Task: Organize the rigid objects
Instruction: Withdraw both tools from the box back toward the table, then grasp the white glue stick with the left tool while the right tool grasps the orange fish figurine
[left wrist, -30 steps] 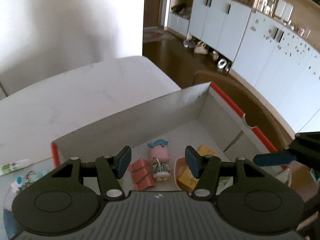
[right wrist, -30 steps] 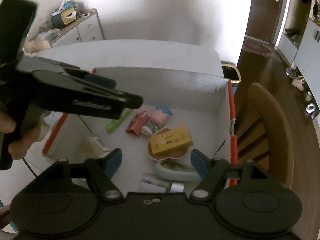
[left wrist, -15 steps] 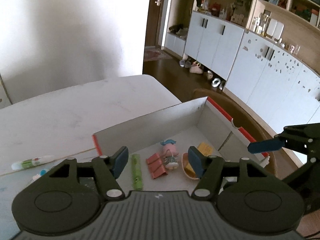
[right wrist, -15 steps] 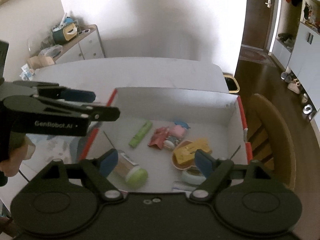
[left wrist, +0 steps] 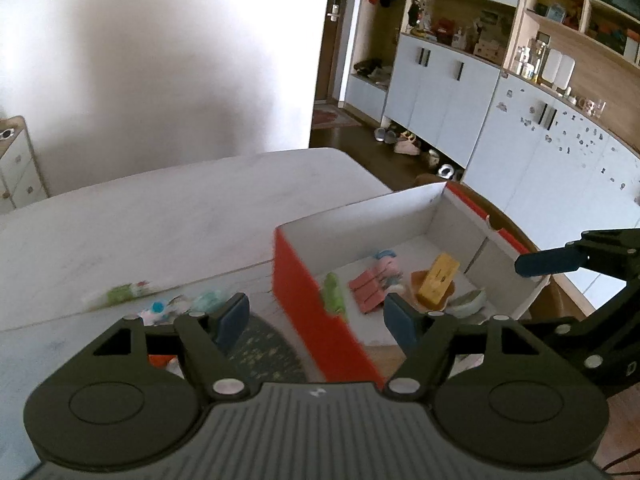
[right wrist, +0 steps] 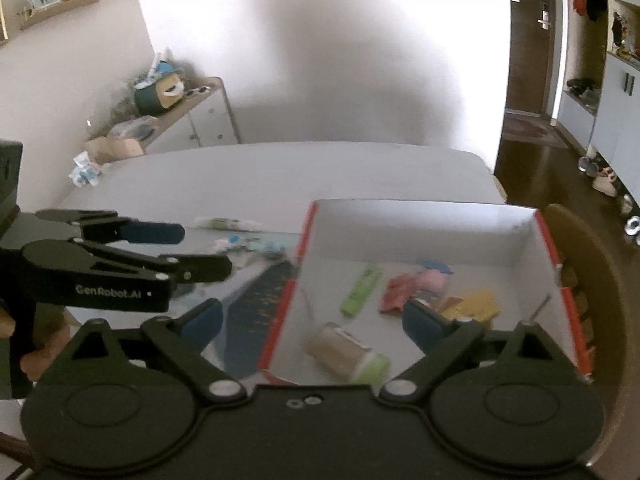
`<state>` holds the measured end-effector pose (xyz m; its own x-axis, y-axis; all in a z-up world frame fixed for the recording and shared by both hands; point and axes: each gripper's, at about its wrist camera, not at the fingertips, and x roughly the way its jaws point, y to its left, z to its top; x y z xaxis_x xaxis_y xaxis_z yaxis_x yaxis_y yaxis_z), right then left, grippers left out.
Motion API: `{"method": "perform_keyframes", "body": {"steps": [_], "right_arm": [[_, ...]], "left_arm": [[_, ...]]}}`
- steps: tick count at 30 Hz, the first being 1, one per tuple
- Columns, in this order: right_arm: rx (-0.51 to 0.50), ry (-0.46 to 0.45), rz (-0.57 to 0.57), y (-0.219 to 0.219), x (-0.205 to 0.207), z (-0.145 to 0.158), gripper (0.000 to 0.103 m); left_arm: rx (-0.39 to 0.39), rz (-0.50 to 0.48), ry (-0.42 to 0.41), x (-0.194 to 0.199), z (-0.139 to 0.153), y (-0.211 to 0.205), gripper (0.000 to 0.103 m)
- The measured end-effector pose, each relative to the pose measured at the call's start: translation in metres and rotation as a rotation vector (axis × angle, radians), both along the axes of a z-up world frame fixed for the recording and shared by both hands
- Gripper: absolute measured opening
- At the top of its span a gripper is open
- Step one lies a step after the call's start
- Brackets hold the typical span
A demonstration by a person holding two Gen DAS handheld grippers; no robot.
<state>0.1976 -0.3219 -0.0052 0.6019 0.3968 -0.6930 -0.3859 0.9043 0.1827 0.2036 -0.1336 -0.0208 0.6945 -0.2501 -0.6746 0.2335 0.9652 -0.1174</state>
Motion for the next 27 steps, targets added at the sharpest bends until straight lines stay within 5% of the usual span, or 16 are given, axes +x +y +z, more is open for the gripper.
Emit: {"method": "perform_keyframes", "body": {"steps": [13, 27], "right_arm": [[0.02, 0.002, 0.051, 0.07, -0.001, -0.007, 0.101], [-0.04, 0.032, 0.111, 0.142, 0.017, -0.033, 0.101]], "left_arm": [[-0.055, 0.045, 0.013, -0.02, -0.01, 0.082, 0.083], [-0.039, 0.121, 0.024, 0.007, -0.045, 0.147, 0.097]]}}
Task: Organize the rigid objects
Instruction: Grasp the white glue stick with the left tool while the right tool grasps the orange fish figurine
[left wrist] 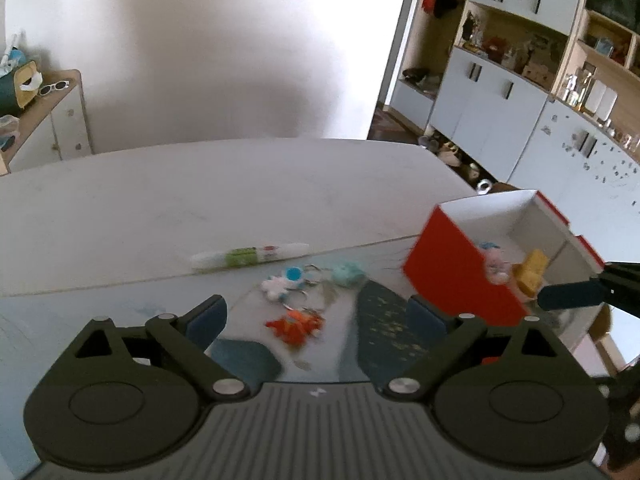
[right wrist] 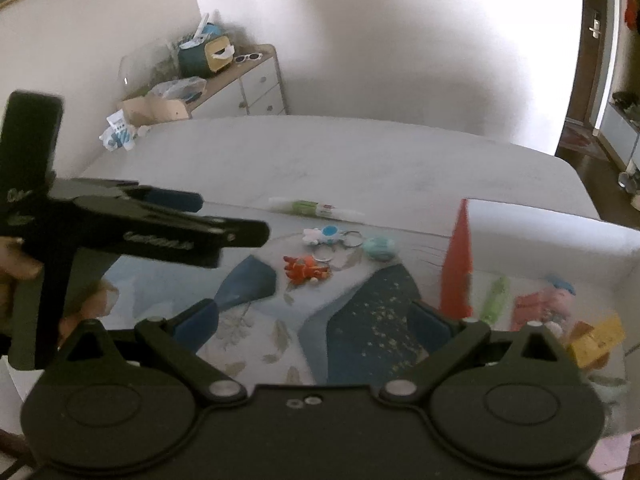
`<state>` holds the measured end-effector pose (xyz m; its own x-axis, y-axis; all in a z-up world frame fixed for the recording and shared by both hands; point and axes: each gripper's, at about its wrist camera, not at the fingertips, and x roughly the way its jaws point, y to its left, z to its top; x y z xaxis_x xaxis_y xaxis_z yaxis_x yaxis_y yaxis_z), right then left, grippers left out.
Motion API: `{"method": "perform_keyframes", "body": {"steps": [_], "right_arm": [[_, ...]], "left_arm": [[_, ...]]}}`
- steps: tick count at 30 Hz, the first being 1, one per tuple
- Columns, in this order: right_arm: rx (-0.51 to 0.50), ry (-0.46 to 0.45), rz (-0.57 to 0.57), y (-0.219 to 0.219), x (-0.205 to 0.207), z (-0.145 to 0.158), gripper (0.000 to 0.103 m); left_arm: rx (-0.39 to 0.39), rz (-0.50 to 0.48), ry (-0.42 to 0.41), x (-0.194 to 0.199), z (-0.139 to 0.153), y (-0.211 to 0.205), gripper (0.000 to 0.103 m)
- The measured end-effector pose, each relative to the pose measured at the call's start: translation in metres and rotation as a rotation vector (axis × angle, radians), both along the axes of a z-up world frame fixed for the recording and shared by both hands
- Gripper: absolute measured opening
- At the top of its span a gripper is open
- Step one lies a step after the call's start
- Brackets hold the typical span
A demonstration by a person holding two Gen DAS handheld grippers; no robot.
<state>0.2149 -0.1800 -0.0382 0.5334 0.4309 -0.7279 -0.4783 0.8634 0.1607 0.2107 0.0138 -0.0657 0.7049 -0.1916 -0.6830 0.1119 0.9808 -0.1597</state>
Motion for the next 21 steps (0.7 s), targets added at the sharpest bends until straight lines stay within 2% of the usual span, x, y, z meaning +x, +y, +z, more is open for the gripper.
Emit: {"method": "perform_keyframes", "body": {"steps": [10, 18, 21], "right_arm": [[-0.046, 0.021, 0.014, 0.037, 0.033, -0.033, 0.1], [-0.1, 0.051, 0.046, 0.06, 0.055, -0.064, 0.096], [-0.11, 0.062, 0.036, 0.067, 0.065, -0.073, 0.094]], "left_arm": [[0.019, 0.055, 0.045, 0.053, -0.034, 0.032, 0.097], [0.103, -0.026, 0.045, 0.093, -0.067, 0.045, 0.097], [0.117, -0.023, 0.047, 0.106, -0.074, 0.054, 0.097]]}}
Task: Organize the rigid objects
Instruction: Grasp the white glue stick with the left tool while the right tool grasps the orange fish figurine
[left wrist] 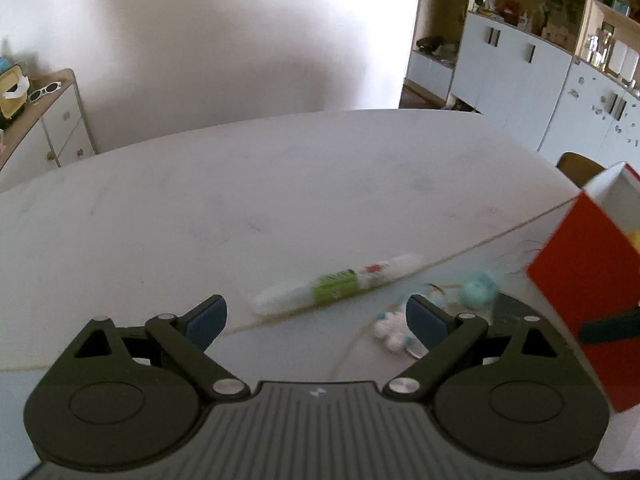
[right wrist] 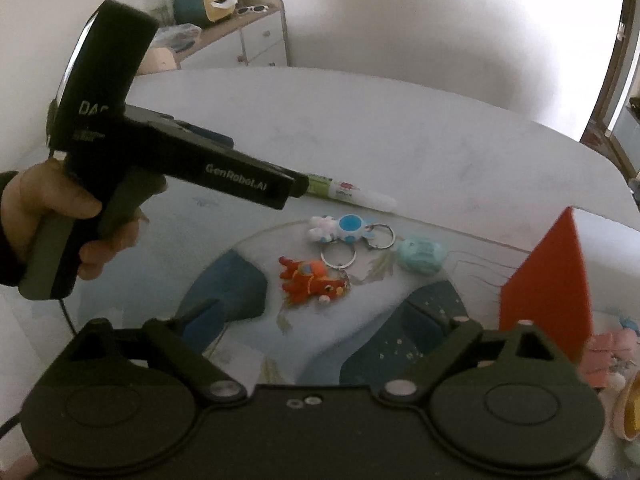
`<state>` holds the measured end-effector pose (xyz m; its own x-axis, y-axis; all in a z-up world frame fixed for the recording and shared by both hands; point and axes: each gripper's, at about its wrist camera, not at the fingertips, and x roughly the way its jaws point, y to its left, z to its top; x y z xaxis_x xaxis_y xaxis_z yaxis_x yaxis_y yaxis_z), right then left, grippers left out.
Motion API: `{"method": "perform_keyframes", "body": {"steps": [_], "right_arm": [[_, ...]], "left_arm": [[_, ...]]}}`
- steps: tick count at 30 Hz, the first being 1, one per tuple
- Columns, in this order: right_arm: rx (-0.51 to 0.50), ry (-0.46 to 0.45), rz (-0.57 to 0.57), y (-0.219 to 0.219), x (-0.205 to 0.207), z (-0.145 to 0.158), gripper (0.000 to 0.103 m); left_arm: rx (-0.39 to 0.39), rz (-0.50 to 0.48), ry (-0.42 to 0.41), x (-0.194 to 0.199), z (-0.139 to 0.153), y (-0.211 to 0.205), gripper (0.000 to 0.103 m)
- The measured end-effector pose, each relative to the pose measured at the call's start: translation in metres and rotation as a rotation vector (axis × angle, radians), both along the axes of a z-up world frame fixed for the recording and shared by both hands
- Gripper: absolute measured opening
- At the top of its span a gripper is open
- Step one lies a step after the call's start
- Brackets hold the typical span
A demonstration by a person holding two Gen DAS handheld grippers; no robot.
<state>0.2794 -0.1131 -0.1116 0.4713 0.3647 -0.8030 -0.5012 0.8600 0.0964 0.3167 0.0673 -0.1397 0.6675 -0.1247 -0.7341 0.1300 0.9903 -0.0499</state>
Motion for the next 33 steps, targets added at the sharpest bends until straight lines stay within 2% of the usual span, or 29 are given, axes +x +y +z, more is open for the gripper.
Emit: {"method": "perform_keyframes", "body": {"steps": [6, 10, 16, 25, 27, 30, 33], "right_arm": [[-0.013, 0.01, -0.013, 0.015, 0.015, -0.016, 0.091], [-0.015, 0.032, -0.012, 0.021, 0.022, -0.026, 0.081], [-0.036, 0.026, -0.009, 0.027, 0.025, -0.033, 0.081], [-0.053, 0.019, -0.019, 0.032, 0.028, -0.039, 0.077], [-0.06, 0.023, -0.02, 0.034, 0.028, -0.041, 0.073], [-0.071, 0.031, -0.025, 0.036, 0.027, -0.044, 0.066], [-0.083, 0.022, -0.03, 0.038, 0.025, -0.045, 0.064]], "left_arm": [[0.023, -0.02, 0.033, 0.022, -0.016, 0.007, 0.097], [0.058, -0.111, 0.025, 0.027, -0.025, 0.003, 0.097], [0.112, -0.222, -0.001, 0.037, -0.032, -0.004, 0.097], [0.136, -0.272, -0.007, 0.055, -0.037, -0.011, 0.096], [0.133, -0.276, -0.012, 0.056, -0.038, -0.012, 0.096], [0.115, -0.284, -0.015, 0.057, -0.039, -0.011, 0.093], [0.092, -0.293, -0.019, 0.055, -0.039, -0.012, 0.08]]}}
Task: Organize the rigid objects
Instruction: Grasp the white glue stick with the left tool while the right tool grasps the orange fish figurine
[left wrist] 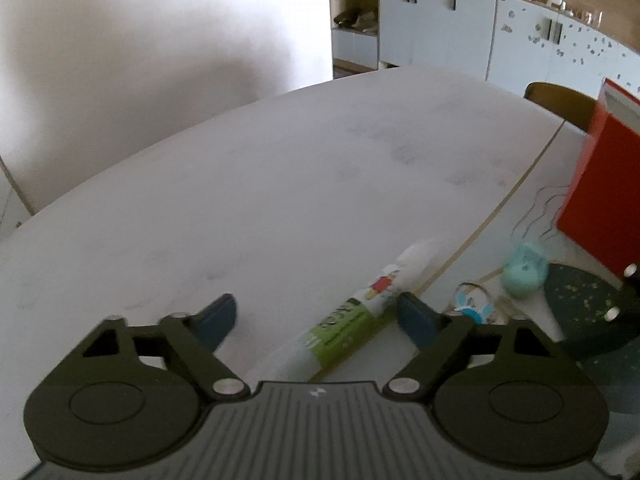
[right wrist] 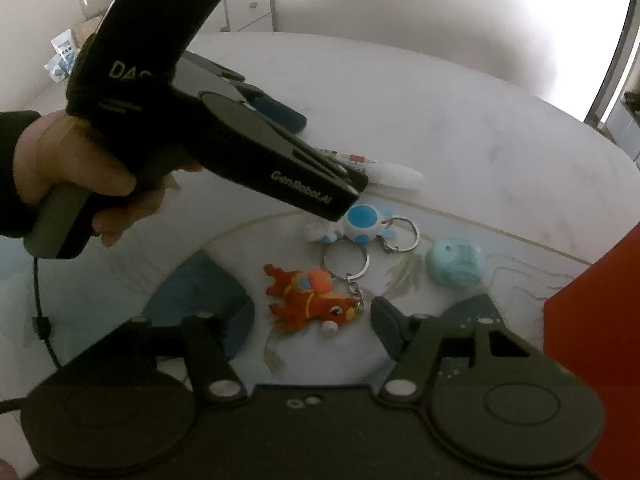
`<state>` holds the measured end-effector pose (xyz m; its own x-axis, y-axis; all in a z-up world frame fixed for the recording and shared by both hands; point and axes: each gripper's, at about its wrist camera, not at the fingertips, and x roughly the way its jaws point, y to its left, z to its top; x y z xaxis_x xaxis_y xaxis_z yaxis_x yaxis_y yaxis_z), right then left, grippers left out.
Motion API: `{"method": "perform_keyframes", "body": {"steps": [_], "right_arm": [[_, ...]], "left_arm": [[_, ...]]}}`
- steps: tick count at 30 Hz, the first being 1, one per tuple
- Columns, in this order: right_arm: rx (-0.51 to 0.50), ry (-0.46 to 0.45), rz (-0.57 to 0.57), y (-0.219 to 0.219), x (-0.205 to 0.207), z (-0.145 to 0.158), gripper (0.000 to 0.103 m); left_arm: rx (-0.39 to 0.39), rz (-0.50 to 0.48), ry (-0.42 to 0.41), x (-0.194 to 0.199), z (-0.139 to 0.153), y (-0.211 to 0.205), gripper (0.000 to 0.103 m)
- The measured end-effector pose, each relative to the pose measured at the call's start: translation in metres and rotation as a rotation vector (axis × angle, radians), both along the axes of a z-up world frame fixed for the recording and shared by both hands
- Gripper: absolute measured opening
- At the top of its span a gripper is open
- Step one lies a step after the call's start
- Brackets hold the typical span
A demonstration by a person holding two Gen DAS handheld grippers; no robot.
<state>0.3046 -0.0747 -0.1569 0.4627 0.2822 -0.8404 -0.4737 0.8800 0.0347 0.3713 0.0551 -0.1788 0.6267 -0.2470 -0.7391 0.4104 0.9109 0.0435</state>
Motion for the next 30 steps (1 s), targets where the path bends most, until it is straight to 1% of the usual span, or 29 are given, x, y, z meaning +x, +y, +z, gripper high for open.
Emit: {"method": "perform_keyframes", "body": {"steps": [2, 3, 4, 5, 6, 7, 8, 11, 13, 16, 18, 25, 30], "right_arm": [[-0.004, -0.003, -0.002, 0.002, -0.001, 0.0, 0.062], [-0.003, -0.005, -0.004, 0.002, -0.001, 0.0, 0.061], [-0.003, -0.007, -0.006, 0.002, -0.002, 0.0, 0.059], [-0.006, -0.011, -0.006, 0.002, -0.004, 0.0, 0.055], [-0.01, -0.015, -0.006, 0.002, -0.006, 0.0, 0.052], [-0.011, -0.017, -0.005, 0.002, -0.007, 0.001, 0.05], [-0.012, -0.018, -0.003, 0.002, -0.008, 0.001, 0.049], [-0.003, -0.007, -0.005, -0.001, -0.01, 0.001, 0.049], [-0.003, -0.007, -0.006, -0.003, -0.016, 0.002, 0.049], [0.005, -0.006, -0.006, -0.008, -0.023, 0.006, 0.049], [0.012, -0.003, -0.012, -0.012, -0.031, 0.009, 0.049], [0.047, -0.001, -0.025, -0.027, -0.053, 0.028, 0.049], [0.071, -0.01, -0.026, -0.038, -0.061, 0.047, 0.049]], "left_arm": [[-0.009, -0.005, 0.002, -0.001, 0.0, -0.001, 0.071], [-0.011, -0.008, 0.002, -0.001, 0.001, -0.004, 0.069], [-0.016, -0.012, 0.004, -0.001, 0.001, -0.005, 0.062], [-0.026, -0.014, 0.009, -0.001, 0.001, -0.006, 0.054], [-0.026, -0.013, 0.009, -0.002, 0.002, -0.007, 0.052], [-0.023, -0.016, 0.008, -0.003, 0.002, -0.01, 0.045], [-0.022, -0.019, 0.008, -0.004, 0.003, -0.012, 0.04], [-0.019, -0.015, 0.013, -0.008, 0.004, -0.014, 0.031], [-0.018, -0.003, 0.02, -0.011, 0.005, -0.013, 0.028], [-0.018, 0.019, 0.027, -0.016, 0.006, -0.015, 0.02], [-0.024, 0.037, 0.034, -0.02, 0.006, -0.015, 0.018], [-0.046, 0.105, 0.052, -0.041, 0.006, -0.014, 0.017], [-0.072, 0.15, 0.063, -0.06, 0.013, -0.008, 0.017]]}}
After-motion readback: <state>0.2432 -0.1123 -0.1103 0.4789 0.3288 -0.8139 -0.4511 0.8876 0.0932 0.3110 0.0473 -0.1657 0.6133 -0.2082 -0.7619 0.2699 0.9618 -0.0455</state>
